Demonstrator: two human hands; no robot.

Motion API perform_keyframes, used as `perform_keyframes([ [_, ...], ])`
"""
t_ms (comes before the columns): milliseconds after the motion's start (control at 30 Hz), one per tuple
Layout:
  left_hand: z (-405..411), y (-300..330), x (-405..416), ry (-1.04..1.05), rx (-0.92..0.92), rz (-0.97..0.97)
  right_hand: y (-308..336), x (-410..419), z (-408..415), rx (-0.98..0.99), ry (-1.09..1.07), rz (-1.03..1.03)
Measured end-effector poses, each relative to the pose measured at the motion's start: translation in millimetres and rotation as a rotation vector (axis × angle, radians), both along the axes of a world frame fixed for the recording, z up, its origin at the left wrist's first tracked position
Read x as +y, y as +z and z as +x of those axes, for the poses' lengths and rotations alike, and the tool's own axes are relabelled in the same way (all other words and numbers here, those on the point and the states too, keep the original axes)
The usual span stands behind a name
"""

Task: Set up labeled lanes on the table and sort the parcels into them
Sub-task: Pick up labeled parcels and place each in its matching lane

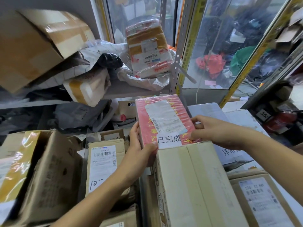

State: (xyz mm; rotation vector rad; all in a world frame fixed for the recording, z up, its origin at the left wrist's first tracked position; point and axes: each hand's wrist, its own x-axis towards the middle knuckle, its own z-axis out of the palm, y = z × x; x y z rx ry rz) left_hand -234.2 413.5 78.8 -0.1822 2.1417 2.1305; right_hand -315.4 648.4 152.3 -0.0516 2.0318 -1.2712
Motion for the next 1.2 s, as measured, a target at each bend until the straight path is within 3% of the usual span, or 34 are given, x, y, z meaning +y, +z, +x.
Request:
perform_keyframes([
  [767,7,19,-15,0.034,-0.024,-0.184,4,-8,-1,0.190,-0.084,0.062],
  [1033,14,43,-32,0.043,0.142,-0.454,41,-25,25,0.665,0.020,0.344],
  [1200,31,80,-58,0.046,0.262,-0.562,65,-66,62,0.862,0.116,0.345],
])
